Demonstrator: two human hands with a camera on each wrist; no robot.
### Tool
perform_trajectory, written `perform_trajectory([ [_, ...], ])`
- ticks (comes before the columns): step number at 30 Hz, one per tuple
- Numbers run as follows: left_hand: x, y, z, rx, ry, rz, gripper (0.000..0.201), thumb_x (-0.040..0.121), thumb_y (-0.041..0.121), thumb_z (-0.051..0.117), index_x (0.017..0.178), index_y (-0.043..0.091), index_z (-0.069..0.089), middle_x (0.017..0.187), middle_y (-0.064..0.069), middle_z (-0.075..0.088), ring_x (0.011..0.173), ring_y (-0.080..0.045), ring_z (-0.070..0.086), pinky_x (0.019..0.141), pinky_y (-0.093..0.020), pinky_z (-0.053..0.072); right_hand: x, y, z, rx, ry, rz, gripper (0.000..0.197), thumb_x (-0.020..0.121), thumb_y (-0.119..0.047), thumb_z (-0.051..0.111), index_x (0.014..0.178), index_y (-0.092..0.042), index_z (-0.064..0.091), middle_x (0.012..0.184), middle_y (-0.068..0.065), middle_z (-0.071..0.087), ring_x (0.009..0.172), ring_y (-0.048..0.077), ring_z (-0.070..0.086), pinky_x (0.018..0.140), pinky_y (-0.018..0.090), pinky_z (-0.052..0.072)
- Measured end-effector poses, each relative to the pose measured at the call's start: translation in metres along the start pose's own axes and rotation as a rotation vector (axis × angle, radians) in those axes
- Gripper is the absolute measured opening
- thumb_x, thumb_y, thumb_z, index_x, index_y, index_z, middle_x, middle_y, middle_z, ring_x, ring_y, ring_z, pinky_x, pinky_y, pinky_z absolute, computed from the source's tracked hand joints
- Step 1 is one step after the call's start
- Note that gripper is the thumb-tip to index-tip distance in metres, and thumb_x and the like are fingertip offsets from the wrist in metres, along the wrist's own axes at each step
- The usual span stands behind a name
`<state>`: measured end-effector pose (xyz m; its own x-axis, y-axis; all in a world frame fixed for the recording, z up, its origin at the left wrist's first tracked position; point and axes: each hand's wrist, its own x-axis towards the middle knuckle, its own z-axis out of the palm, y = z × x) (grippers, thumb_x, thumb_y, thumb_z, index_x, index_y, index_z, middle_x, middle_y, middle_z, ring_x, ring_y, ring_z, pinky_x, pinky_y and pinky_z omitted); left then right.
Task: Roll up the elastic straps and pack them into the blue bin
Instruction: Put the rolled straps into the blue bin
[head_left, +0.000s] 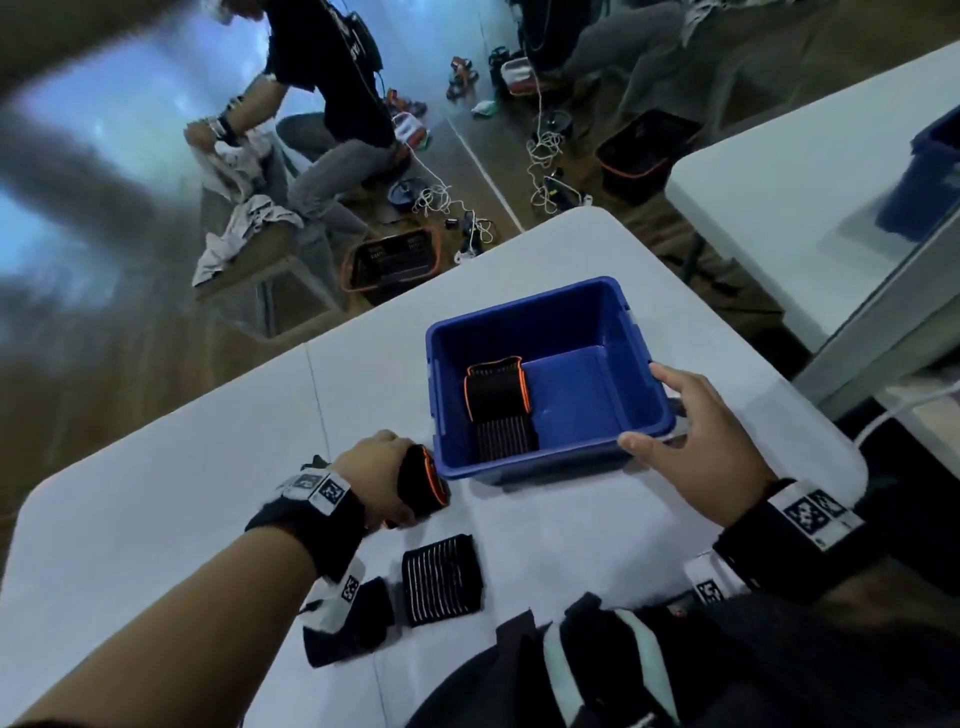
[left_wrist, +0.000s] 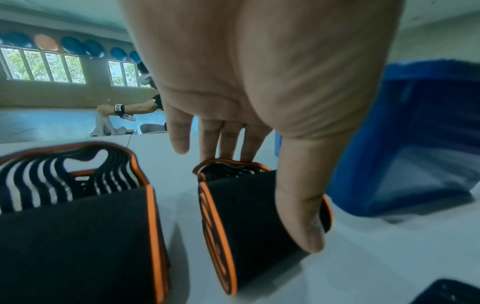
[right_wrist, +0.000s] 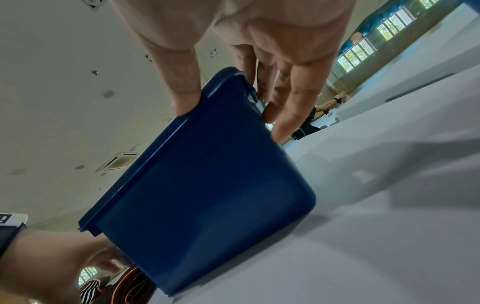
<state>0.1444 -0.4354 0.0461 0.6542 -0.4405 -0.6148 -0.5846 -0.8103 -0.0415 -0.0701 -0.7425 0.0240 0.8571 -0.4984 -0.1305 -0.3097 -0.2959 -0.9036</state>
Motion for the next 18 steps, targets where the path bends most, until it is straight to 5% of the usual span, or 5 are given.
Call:
perform_trajectory([
  [8,0.011,-0.001,0.014,-0.037,0.022,-0.003,0.049,0.055,0.046,0.077,0.1,0.031,0.062,0.095,0.004,0.06,0.082,-0.018,0.063,0.075,-0.033,0.057,-0.002,0.003,0.0,-0.027,0.001,-0.009,0.08,0.082,-0.029,0.079,0.149,-0.027,0.036,0.143,-0.01,0.041,0.123,0.014,0.052,0.097,0.045,0.054],
  [18,-0.025,-0.004,-0.008,-0.189,0.091,-0.021,0.051,0.065,0.04,0.084,0.108,0.028,0.06,0.097,0.009,0.068,0.085,-0.01,0.063,0.069,-0.023,0.049,-0.004,0.006,0.001,-0.005,0.001,0.001,0.08,0.081,-0.03,0.08,0.147,-0.031,0.037,0.142,-0.014,0.041,0.123,0.011,0.051,0.096,0.042,0.055],
])
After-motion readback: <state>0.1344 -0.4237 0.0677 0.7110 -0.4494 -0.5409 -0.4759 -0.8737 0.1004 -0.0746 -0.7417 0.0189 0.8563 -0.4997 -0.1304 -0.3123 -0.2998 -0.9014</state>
